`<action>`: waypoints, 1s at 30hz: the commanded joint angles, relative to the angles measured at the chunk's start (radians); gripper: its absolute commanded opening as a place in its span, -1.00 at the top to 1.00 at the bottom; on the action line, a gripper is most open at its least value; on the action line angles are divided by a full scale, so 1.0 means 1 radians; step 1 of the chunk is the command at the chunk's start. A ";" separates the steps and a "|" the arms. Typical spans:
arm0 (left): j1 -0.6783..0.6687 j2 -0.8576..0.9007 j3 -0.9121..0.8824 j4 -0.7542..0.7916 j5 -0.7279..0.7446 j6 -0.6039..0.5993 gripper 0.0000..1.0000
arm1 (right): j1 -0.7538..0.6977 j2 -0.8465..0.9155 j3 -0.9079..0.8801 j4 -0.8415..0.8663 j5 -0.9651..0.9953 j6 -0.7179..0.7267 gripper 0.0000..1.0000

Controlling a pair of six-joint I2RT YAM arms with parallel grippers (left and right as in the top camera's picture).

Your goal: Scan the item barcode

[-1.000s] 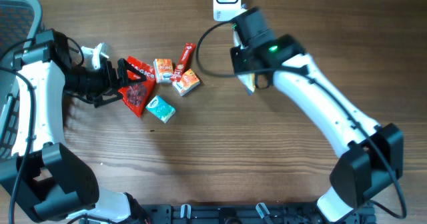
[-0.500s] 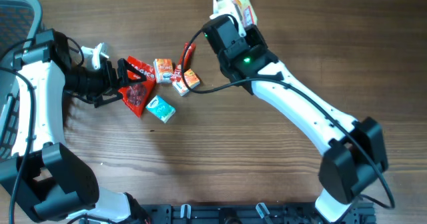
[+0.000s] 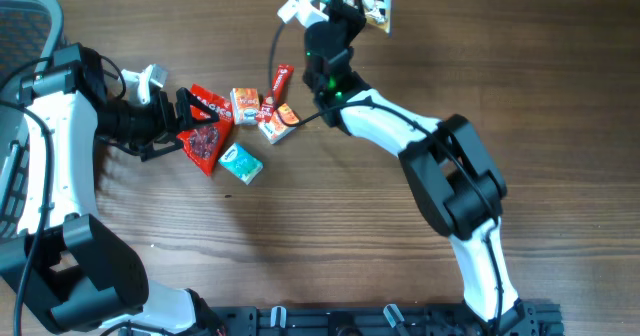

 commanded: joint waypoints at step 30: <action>0.000 -0.009 0.004 0.000 0.005 0.016 -1.00 | -0.150 0.108 0.014 -0.001 -0.199 -0.089 0.91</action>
